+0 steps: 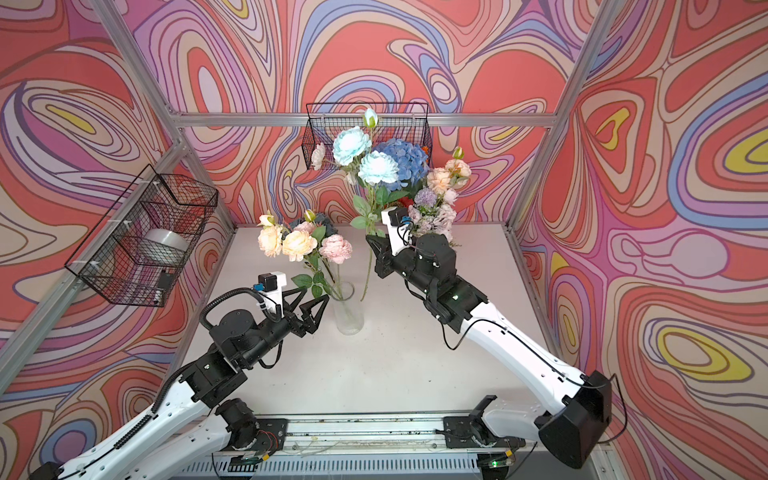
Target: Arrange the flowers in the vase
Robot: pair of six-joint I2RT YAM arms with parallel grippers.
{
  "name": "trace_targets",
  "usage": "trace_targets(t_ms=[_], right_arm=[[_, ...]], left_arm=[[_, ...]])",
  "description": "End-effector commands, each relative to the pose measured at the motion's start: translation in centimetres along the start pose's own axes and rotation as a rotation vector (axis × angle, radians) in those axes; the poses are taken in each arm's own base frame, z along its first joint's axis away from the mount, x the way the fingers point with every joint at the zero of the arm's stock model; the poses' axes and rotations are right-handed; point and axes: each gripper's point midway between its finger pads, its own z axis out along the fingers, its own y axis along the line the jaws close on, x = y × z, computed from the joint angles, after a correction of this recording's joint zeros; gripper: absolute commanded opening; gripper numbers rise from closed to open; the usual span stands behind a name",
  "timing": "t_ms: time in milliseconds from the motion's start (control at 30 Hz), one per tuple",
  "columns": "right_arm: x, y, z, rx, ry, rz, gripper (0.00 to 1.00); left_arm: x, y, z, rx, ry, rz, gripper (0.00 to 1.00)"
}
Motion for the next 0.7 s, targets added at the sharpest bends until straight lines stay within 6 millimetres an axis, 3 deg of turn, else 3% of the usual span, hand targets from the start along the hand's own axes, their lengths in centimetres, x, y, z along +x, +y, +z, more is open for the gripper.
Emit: trace_targets(t_ms=[0,133,267,500,600,667], right_arm=[[-4.8,1.6,-0.6,-0.064,-0.147,-0.076,0.00],[-6.6,3.6,-1.0,-0.159,-0.231,-0.101,0.00],[-6.2,5.6,-1.0,-0.250,-0.275,-0.126,0.00],[-2.8,6.6,-0.2,-0.283,-0.268,-0.129,0.00],[-1.0,6.3,0.3,-0.274,-0.263,-0.122,0.00],[0.3,5.9,0.9,-0.256,-0.248,-0.117,0.00]], left_arm=[[-1.1,2.5,-0.6,-0.146,-0.071,0.003,0.89],[-1.7,2.5,0.1,-0.155,-0.099,0.055,0.90],[-2.2,2.4,1.3,-0.155,-0.125,0.078,0.92],[-3.1,2.3,2.6,-0.170,-0.175,0.107,0.93],[-3.1,2.3,3.1,-0.164,-0.182,0.114,0.76],[-3.0,2.3,3.4,-0.156,-0.177,0.115,0.71]])
